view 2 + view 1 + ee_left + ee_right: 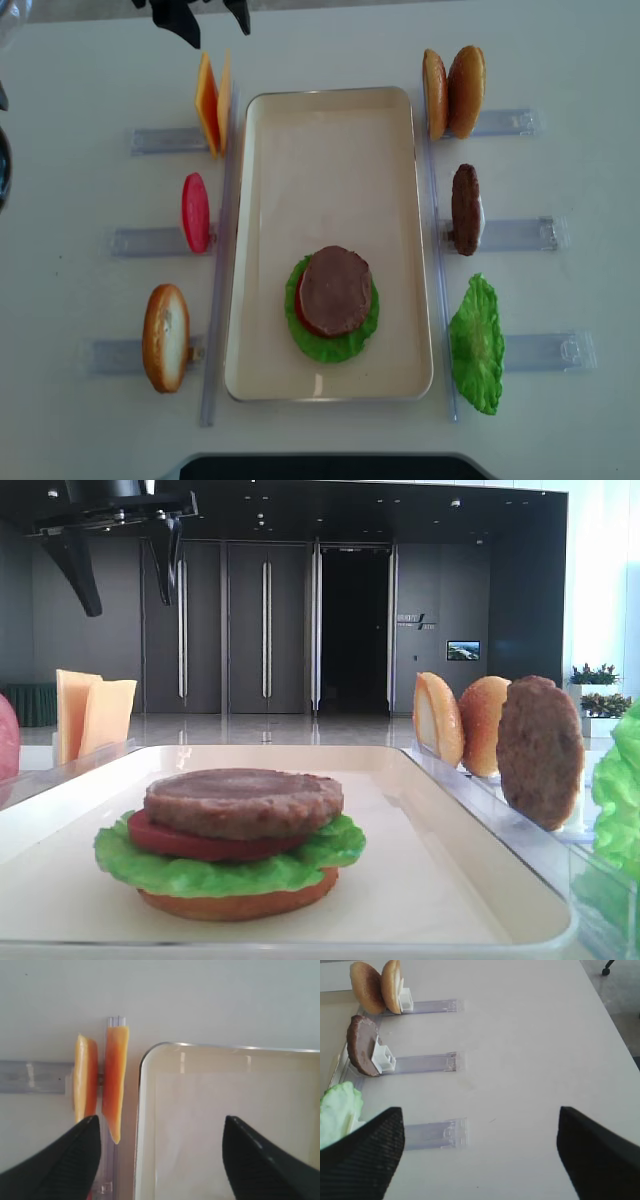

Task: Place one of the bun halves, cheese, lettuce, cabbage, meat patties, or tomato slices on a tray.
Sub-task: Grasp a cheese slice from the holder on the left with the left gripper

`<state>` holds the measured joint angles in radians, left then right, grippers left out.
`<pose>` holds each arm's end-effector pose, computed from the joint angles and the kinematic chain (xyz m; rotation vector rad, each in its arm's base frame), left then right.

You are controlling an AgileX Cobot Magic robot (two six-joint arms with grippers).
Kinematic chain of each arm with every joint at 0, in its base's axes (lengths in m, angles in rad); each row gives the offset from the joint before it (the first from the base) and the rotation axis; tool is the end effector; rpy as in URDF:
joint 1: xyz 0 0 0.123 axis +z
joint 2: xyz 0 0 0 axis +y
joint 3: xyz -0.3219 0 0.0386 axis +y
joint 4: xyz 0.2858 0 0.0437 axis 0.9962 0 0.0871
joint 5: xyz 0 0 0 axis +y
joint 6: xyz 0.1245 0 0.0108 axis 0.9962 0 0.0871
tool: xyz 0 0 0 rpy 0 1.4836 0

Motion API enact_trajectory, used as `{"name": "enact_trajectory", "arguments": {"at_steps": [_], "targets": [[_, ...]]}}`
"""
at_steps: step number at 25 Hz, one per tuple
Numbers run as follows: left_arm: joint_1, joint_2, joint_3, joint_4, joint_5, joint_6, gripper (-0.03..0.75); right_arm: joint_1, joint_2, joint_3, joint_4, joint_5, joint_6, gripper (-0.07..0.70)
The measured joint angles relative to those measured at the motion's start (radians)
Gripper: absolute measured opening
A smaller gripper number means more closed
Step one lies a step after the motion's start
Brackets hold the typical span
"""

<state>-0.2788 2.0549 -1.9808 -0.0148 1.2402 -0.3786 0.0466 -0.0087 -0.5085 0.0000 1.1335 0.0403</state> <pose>0.4939 -0.1432 0.2947 -0.1438 2.8120 -0.1775 0.0124 0.0006 0.2749 -0.0066 2.1003 0.0523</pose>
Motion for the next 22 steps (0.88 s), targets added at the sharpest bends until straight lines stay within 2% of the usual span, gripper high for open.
{"name": "enact_trajectory", "arguments": {"at_steps": [22], "targets": [[0.000,0.103,-0.004,0.015,-0.001,-0.022,0.576,0.000,0.000,0.001,0.000,0.000,0.001,0.588]]}}
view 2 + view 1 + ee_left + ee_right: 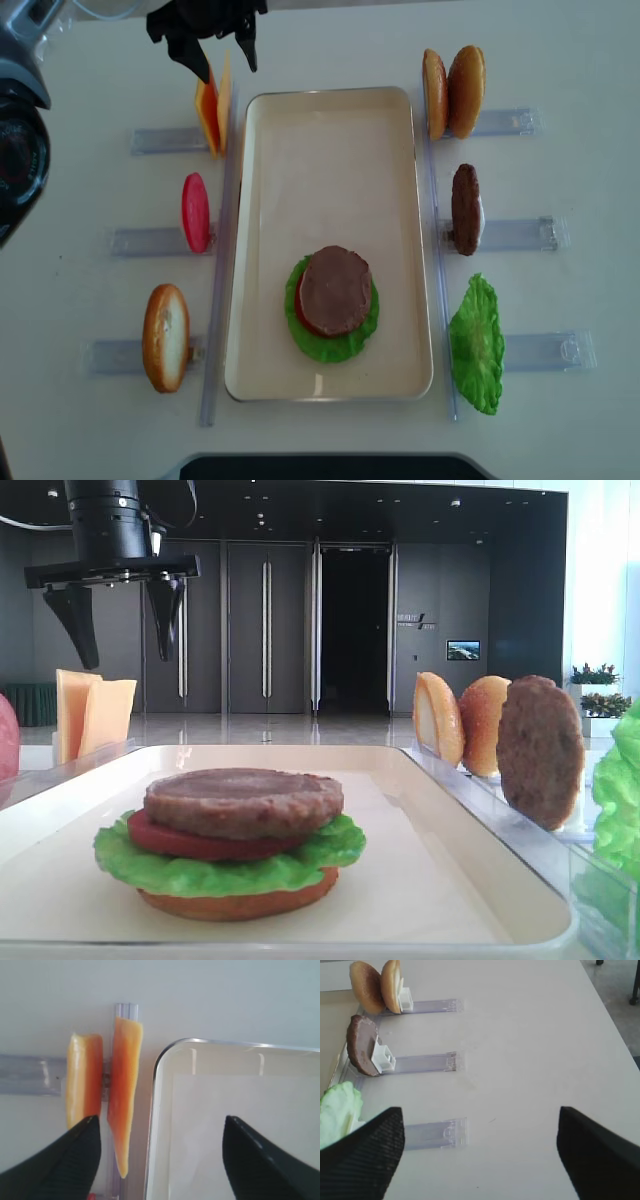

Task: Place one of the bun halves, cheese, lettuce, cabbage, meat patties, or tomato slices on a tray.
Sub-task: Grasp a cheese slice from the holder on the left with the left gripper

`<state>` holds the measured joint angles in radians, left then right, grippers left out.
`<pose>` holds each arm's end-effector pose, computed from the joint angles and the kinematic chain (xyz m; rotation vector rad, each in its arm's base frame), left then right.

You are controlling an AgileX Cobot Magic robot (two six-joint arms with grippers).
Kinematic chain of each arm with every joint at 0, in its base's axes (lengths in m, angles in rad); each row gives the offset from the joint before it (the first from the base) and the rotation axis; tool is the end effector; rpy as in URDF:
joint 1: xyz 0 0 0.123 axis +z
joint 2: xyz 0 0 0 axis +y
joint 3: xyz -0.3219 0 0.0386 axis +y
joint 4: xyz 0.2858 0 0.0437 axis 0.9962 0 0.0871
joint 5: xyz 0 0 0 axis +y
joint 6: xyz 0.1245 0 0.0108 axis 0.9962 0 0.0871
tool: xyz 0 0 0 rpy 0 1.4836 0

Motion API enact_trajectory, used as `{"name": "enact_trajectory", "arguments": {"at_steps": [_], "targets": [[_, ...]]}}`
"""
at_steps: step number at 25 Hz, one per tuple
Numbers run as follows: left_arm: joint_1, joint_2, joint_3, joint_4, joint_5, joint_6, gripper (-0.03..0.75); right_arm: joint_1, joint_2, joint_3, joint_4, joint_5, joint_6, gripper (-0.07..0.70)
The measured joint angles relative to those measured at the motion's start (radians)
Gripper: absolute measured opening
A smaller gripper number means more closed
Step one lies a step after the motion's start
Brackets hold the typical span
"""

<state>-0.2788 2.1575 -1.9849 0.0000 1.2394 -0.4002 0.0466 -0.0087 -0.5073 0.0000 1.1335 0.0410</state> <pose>0.5093 -0.1458 0.2424 -0.1764 2.9019 -0.1197 0.0126 0.0006 0.2745 -0.0059 2.1015 0.0527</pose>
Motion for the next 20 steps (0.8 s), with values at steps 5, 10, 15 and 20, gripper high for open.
{"name": "enact_trajectory", "arguments": {"at_steps": [5,10,15,20], "targets": [[0.000,0.001,0.000,0.021,0.000,0.000,0.576,0.000,0.000,0.000,0.000,0.000,0.000,0.588],[0.000,0.002,0.000,0.023,0.000,0.000,0.576,0.000,0.000,0.000,0.000,0.000,0.000,0.588],[0.000,0.035,0.000,0.014,0.000,0.000,0.576,0.000,0.000,0.000,0.000,0.000,0.000,0.588],[0.000,0.065,0.000,0.011,-0.001,0.000,0.576,0.000,0.000,0.000,0.000,0.000,0.000,0.588]]}}
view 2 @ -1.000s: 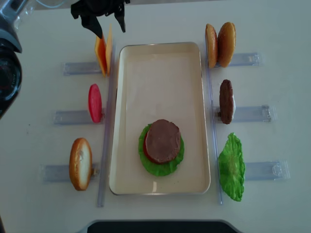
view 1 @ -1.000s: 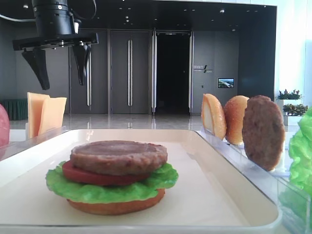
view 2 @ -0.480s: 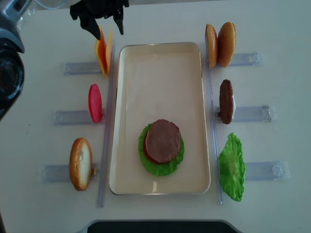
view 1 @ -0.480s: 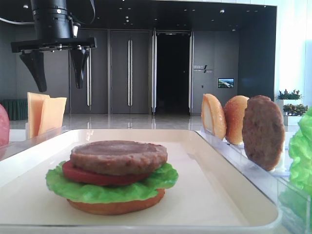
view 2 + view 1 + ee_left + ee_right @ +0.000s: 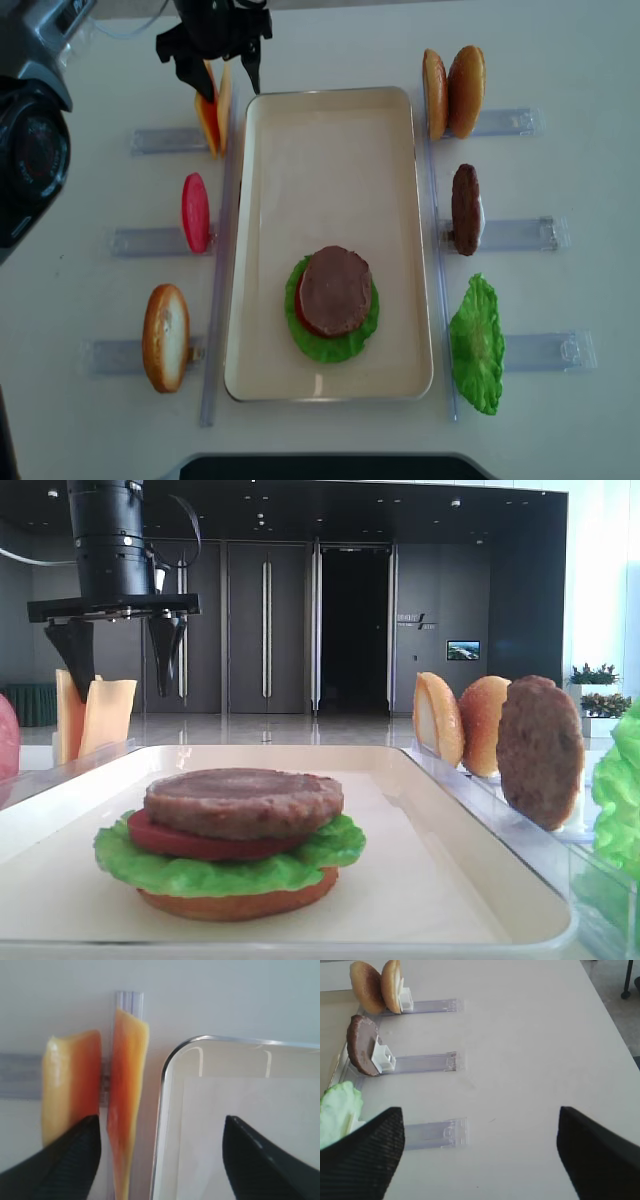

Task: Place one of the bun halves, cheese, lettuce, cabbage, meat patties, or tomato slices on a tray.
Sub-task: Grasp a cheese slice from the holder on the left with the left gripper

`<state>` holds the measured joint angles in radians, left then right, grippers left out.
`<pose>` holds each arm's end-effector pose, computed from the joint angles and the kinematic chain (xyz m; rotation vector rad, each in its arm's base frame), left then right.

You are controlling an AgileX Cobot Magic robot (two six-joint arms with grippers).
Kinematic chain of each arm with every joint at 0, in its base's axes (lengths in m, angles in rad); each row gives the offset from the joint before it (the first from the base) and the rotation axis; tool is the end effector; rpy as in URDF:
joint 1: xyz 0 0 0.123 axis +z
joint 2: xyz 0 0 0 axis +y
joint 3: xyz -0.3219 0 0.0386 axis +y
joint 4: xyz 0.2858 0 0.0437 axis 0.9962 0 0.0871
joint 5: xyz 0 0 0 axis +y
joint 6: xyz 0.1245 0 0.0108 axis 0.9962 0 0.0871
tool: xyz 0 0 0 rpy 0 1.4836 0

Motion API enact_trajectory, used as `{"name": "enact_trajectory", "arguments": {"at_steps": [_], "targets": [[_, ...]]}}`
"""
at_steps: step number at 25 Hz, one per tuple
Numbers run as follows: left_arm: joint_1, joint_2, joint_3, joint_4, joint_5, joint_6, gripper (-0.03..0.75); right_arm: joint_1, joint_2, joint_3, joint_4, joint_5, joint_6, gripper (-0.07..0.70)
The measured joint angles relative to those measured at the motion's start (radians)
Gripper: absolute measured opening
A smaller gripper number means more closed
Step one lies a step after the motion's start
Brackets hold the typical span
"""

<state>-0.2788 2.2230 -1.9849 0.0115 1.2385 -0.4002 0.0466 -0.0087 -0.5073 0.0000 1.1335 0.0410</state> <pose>0.5162 -0.1464 0.2075 -0.1758 2.9607 -0.0742 0.0126 0.0006 0.2745 -0.0059 2.1015 0.0527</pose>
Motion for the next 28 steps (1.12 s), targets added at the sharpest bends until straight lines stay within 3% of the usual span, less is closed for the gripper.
{"name": "enact_trajectory", "arguments": {"at_steps": [28], "targets": [[0.000,0.006,0.000,0.061,-0.002,0.000,0.576,0.000,0.000,0.000,0.000,0.000,0.000,0.588]]}}
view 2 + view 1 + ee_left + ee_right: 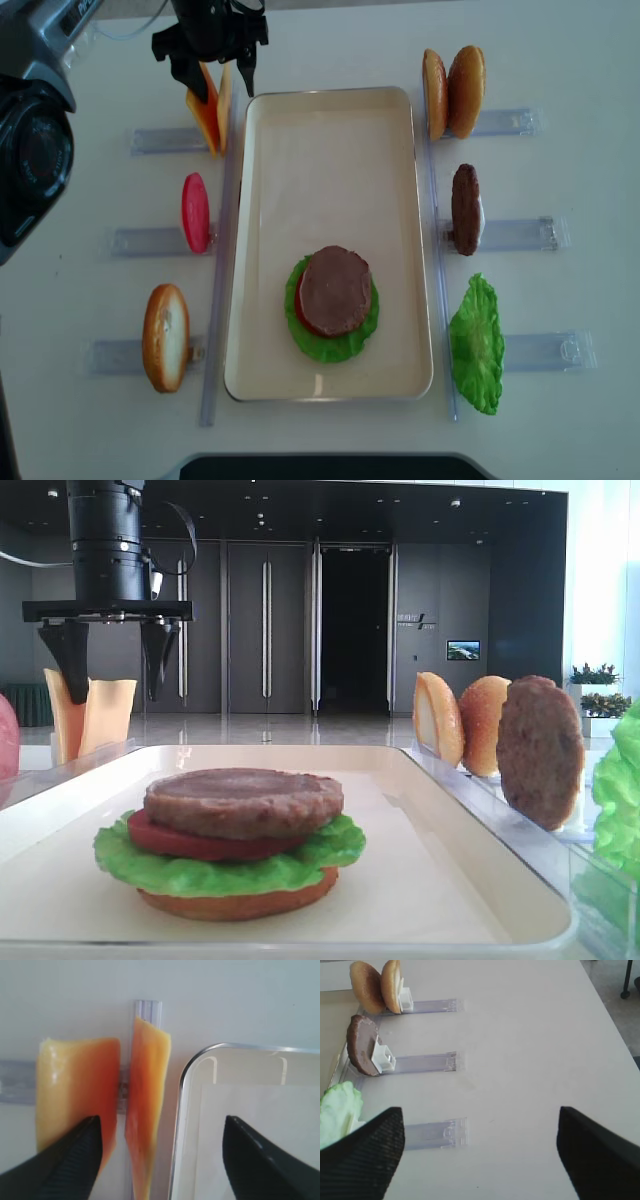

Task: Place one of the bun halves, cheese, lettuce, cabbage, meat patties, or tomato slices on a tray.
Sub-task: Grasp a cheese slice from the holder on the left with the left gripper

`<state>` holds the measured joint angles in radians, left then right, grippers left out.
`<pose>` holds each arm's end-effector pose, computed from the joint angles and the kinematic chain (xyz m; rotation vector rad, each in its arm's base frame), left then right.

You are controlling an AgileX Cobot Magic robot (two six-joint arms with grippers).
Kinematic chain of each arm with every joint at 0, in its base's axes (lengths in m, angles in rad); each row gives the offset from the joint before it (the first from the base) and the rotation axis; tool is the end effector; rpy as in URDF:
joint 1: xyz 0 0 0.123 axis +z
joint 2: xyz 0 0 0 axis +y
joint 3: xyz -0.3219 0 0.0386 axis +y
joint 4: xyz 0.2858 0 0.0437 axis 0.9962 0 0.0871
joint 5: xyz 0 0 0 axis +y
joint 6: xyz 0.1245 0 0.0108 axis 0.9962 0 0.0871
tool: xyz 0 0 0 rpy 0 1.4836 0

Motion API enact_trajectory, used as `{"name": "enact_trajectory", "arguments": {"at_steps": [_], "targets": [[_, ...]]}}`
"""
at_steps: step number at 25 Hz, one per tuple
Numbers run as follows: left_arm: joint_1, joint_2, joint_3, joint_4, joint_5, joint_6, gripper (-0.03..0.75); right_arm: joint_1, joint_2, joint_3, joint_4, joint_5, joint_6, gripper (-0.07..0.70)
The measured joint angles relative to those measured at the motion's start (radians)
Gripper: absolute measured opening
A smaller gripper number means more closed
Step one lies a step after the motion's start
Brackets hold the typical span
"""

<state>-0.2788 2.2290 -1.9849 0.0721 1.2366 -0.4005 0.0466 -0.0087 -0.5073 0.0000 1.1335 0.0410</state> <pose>0.5189 -0.1397 0.2047 -0.1535 2.9472 0.0103 0.0126 0.0006 0.2745 -0.0059 2.1015 0.0527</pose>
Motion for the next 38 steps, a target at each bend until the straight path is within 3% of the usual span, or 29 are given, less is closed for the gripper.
{"name": "enact_trajectory", "arguments": {"at_steps": [4,7,13,19,21,38], "targets": [[0.000,0.000,0.000,0.000,0.000,0.000,0.568,0.000,0.000,0.000,0.000,0.000,0.000,0.587],[0.000,0.000,0.000,0.000,0.000,0.000,0.512,0.000,0.000,0.000,0.000,0.000,0.000,0.587],[0.000,0.000,0.000,0.002,0.000,0.000,0.321,0.000,0.000,0.000,0.000,0.000,0.000,0.587],[0.001,0.000,0.000,0.004,0.000,0.000,0.073,0.000,0.000,0.000,0.000,0.000,0.000,0.587],[0.001,0.000,0.000,0.005,0.000,0.000,0.032,0.000,0.000,0.000,0.000,0.000,0.000,0.587],[0.001,-0.013,-0.005,-0.007,0.000,0.018,0.020,0.000,0.000,0.000,0.000,0.000,0.000,0.587]]}}
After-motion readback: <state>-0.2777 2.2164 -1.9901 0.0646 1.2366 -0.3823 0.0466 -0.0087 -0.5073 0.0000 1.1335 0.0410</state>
